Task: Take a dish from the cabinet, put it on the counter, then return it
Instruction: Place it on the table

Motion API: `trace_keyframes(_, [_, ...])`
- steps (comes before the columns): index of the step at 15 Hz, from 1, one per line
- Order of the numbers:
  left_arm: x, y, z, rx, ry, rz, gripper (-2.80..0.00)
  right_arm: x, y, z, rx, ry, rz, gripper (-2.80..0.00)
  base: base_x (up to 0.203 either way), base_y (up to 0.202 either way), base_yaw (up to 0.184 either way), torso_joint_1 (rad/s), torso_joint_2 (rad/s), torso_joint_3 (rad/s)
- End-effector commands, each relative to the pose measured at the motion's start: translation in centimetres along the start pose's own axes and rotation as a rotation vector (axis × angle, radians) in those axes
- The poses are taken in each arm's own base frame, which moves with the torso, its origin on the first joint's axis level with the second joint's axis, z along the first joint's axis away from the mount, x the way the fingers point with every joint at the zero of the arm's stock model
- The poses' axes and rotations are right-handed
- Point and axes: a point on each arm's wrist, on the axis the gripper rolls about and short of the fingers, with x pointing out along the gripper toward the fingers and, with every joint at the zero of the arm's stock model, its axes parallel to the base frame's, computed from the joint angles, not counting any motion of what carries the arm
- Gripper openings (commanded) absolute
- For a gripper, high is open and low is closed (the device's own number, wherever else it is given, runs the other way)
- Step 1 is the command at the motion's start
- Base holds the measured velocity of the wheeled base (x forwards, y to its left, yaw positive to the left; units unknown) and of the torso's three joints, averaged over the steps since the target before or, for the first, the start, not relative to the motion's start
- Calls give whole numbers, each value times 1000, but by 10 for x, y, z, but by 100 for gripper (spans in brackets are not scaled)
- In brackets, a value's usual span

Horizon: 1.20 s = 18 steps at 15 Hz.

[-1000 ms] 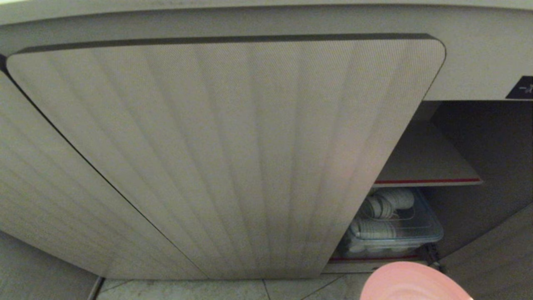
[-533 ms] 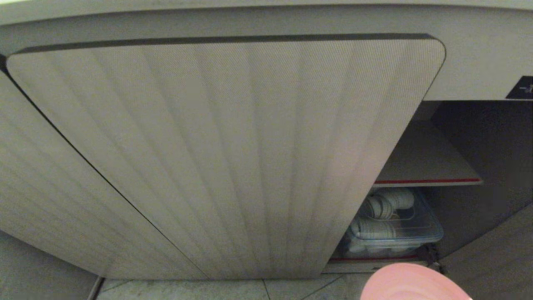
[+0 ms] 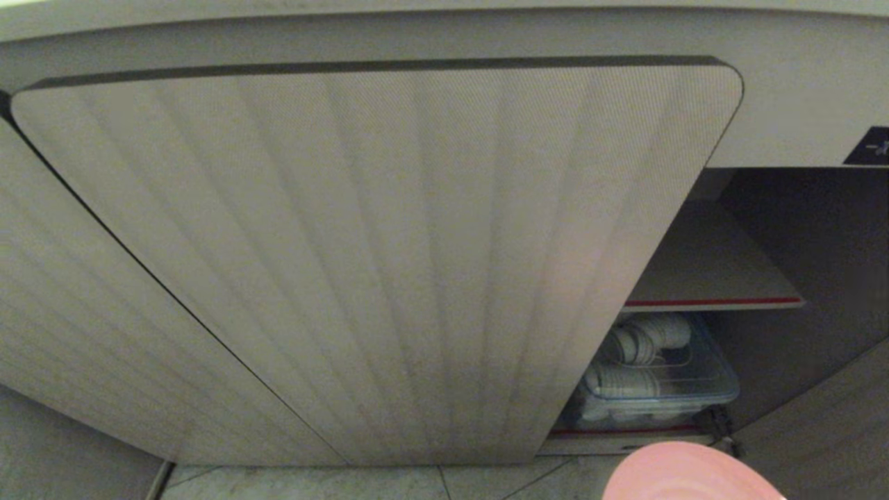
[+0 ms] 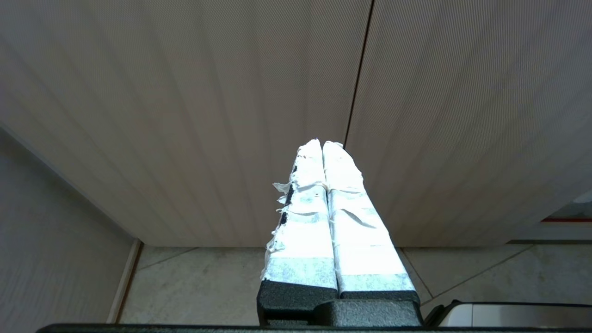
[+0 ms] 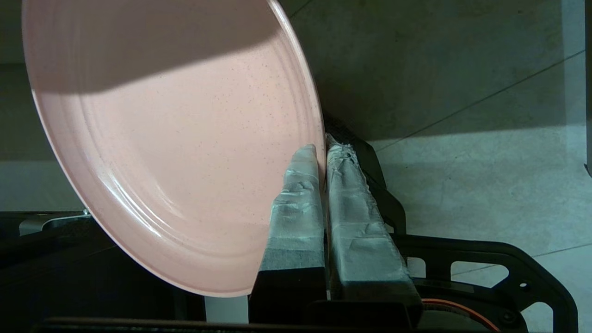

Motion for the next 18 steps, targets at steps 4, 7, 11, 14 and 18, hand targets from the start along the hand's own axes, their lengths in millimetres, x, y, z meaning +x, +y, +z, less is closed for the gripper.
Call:
trace_keyframes(4, [0, 0, 0, 0, -1, 0, -280, -1, 0, 0, 3, -3, 3, -280, 0, 0, 0, 0, 0, 0])
trace_keyframes(7, [0, 0, 0, 0, -1, 0, -280, -1, 0, 0, 3, -3, 4, -280, 0, 0, 0, 0, 0, 0])
trace_keyframes(11, [0, 0, 0, 0, -1, 0, -280, -1, 1, 1, 2, -6, 5, -280, 0, 0, 0, 14, -49, -38])
trace_keyframes(14, [0, 0, 0, 0, -1, 0, -280, -1, 1, 2, 3, -4, 8, -280, 0, 0, 0, 45, -208, -261])
trace_keyframes(18, [0, 0, 0, 0, -1, 0, -280, -1, 1, 2, 1, -2, 7, -280, 0, 0, 0, 180, -534, -299])
